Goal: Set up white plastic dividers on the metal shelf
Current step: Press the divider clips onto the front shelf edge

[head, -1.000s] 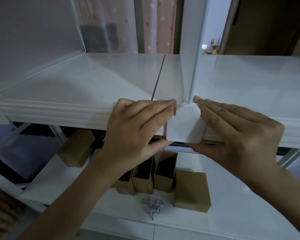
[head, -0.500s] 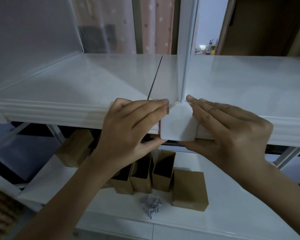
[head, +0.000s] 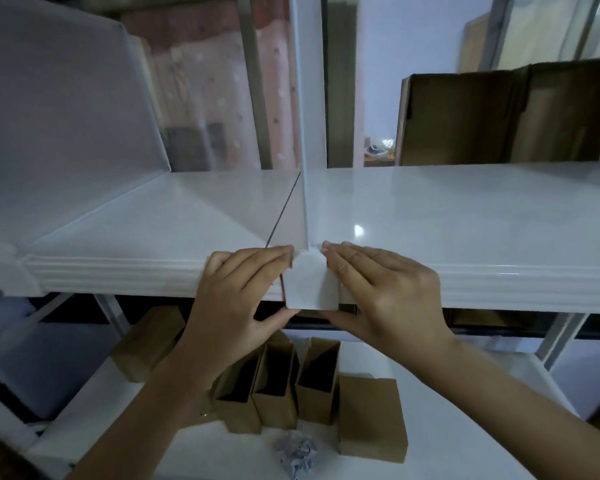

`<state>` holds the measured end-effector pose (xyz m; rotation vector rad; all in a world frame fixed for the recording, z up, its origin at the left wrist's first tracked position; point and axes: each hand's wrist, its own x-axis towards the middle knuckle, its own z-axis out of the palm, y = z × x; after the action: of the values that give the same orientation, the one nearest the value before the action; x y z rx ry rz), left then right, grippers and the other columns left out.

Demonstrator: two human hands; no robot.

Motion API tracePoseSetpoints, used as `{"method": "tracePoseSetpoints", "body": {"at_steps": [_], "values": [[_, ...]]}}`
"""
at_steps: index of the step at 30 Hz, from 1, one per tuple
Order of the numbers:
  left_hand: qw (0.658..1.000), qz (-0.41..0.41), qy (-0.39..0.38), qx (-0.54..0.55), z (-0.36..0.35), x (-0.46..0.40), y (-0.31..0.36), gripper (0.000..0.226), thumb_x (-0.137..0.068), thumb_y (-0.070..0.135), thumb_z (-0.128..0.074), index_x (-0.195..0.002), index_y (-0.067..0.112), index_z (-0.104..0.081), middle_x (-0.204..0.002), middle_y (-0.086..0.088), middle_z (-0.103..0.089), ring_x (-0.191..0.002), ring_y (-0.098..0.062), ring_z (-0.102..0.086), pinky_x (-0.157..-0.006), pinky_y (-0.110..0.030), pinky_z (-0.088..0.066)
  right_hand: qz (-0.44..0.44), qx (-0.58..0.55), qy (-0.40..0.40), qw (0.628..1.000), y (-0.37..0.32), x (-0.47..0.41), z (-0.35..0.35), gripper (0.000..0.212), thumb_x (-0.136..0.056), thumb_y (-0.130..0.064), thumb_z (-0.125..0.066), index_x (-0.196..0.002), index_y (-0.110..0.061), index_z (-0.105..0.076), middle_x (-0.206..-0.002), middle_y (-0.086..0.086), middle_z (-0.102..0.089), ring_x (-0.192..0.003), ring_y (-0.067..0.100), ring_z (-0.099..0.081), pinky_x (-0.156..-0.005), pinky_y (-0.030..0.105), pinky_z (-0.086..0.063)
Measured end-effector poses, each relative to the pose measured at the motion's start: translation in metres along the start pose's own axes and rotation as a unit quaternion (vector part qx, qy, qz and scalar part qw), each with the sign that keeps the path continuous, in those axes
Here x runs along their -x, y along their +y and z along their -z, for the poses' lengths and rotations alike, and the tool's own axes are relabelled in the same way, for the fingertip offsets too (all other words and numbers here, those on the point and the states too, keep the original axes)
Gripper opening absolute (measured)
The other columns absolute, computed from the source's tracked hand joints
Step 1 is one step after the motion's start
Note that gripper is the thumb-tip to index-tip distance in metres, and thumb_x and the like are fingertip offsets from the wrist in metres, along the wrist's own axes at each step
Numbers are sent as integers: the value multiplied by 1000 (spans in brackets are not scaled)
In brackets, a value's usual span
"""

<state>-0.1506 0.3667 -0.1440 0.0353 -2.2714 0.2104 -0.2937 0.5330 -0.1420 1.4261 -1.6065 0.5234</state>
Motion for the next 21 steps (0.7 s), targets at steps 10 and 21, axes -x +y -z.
{"method": "tracePoseSetpoints", "body": {"at_steps": [10,21], "values": [[993,68,-81,-46,15,-5,17,59,-72,51,-64,-117,13,-64,-122,3,-65,-112,-12,-55,-89,-25,-36,35,-38,-120,991,13,2,20,76,-58,-44,-82,-123,-9,-64,-122,5,-68,-106,22,-68,-84,32,-56],[963,156,-128,-176,44,-43,60,41,-81,41,-30,-71,15,-60,-69,0,-60,-60,-28,-59,-52,-34,-48,14,-137,-141,980,88,11,71,34,-94,-38,-40,-109,-19,-63,-99,-3,-67,-83,24,-65,-60,34,-51]]}}
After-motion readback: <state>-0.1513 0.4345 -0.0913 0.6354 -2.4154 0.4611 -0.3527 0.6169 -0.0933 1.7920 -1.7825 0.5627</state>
